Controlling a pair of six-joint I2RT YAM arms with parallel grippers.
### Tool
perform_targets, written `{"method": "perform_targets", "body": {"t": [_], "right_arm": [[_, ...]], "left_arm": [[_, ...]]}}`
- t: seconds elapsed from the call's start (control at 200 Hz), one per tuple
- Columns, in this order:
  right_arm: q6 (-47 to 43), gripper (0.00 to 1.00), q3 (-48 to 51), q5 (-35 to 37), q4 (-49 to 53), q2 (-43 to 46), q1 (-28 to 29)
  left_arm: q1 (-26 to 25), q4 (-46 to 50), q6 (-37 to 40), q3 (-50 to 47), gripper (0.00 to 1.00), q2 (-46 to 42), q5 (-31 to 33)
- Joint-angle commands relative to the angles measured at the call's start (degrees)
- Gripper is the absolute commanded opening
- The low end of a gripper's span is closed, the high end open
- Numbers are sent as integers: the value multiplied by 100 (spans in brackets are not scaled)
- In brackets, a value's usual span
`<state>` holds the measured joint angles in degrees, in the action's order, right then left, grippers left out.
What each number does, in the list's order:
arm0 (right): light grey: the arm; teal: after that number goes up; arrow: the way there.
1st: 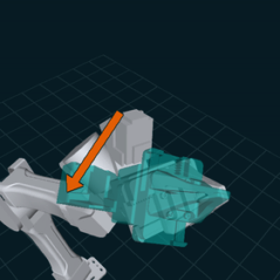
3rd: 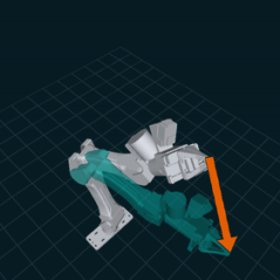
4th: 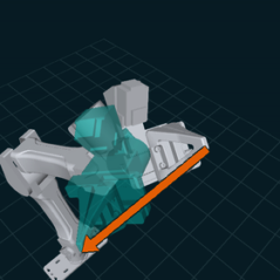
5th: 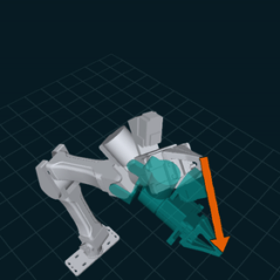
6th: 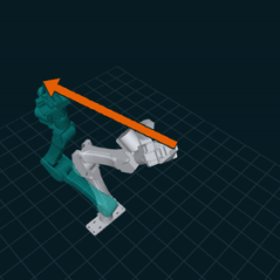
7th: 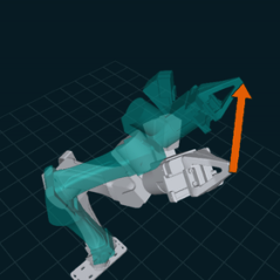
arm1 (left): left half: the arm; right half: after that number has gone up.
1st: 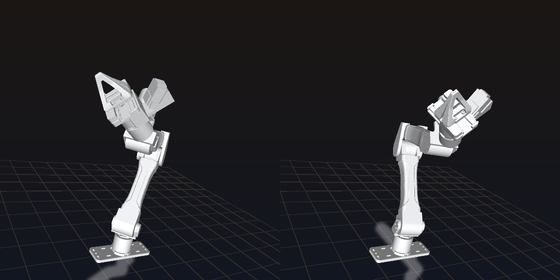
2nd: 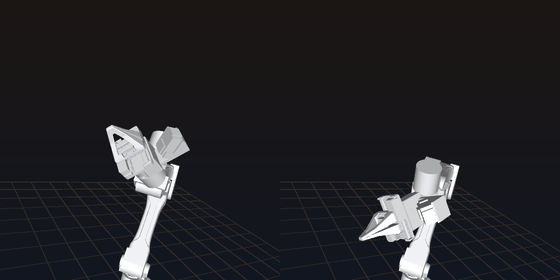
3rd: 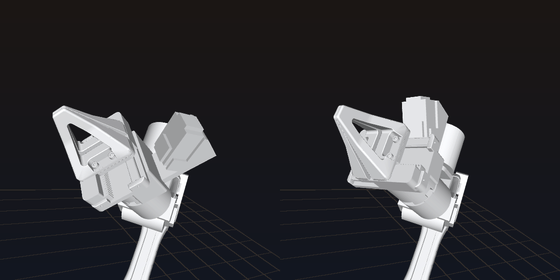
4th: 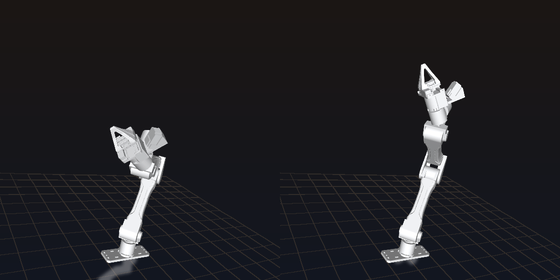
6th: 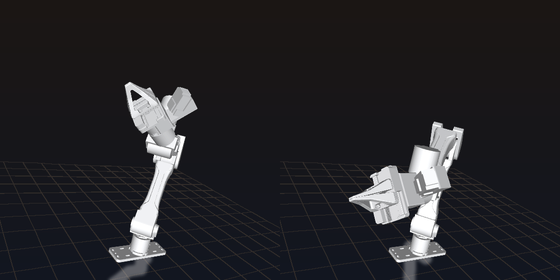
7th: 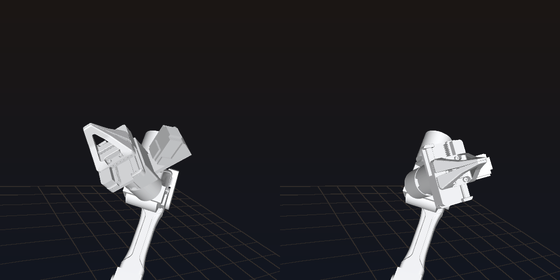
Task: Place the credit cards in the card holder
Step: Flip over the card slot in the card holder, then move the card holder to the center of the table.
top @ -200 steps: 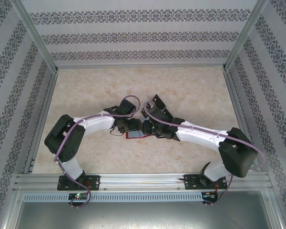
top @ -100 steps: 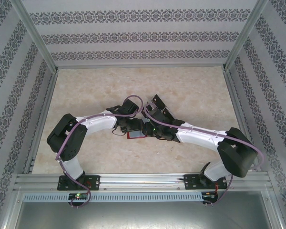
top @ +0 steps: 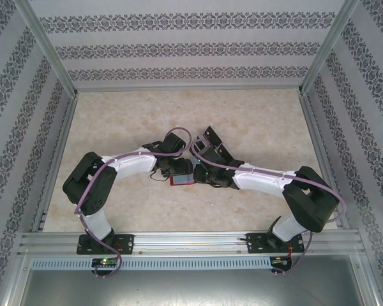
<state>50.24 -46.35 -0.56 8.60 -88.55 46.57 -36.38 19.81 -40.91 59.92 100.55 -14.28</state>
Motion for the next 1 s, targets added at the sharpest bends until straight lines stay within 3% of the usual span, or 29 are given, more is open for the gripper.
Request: {"method": "perform_targets", "body": {"t": [0.0,0.11,0.48,0.994], "right_arm": [[-93,12,-167,-90,-157,-168,-65],[-112,0,-183,-126,-175,-201,-68],[-122,0,-333,-259,-109,-42,20],[78,0,-2394,-543,-78,-1518,901]], "left_arm": [[-74,225,30,91,65,-56,121],[-71,255,36,107,66,-75,164],[512,558,244,-356,71,-908,586],[1839,708,645,-1201,72,-2005,215]]}}
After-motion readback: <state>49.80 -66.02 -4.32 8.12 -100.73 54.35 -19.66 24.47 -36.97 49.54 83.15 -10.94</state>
